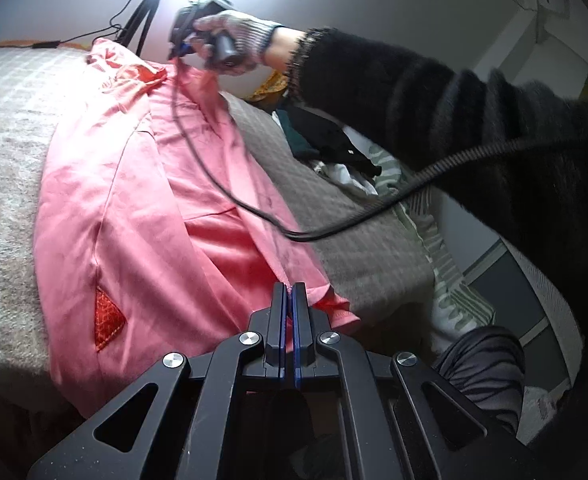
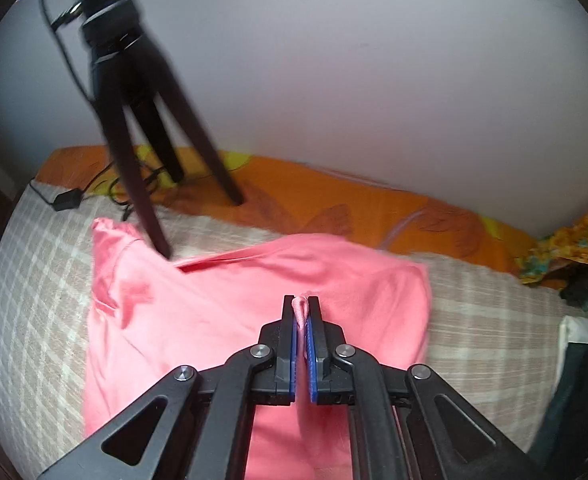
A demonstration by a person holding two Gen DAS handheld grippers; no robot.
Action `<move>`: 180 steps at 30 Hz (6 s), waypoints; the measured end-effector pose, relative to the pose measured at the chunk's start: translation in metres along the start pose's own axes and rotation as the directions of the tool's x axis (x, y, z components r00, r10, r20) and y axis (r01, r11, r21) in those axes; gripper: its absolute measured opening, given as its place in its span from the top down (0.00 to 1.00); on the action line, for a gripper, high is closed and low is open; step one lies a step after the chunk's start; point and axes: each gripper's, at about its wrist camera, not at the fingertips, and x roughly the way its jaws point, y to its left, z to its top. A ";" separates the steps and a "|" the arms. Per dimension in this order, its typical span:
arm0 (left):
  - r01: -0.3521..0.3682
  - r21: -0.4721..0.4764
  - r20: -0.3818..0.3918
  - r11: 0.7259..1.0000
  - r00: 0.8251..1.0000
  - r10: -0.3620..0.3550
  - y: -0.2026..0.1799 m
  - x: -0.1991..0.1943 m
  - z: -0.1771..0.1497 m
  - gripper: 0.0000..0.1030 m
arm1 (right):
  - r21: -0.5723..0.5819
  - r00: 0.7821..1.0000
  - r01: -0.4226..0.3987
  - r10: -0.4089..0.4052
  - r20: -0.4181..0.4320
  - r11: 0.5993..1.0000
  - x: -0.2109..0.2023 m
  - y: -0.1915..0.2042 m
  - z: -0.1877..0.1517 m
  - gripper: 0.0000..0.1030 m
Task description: Fold small clothes
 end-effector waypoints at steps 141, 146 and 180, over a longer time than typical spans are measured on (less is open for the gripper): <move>-0.007 0.127 -0.195 0.992 0.980 0.032 -0.014 0.053 0.014 0.99 | -0.161 0.997 0.040 -0.050 -0.058 0.986 -0.044 0.034 -0.176 0.97; 0.008 0.115 -0.185 0.993 0.983 0.013 -0.015 0.046 0.014 0.99 | -0.105 1.000 -0.013 0.010 -0.028 0.994 -0.054 0.024 -0.169 1.00; -0.058 0.088 -0.177 0.994 0.981 0.073 0.005 0.002 -0.004 0.94 | -0.007 0.953 -0.290 0.289 0.091 0.957 -0.117 0.020 -0.192 0.68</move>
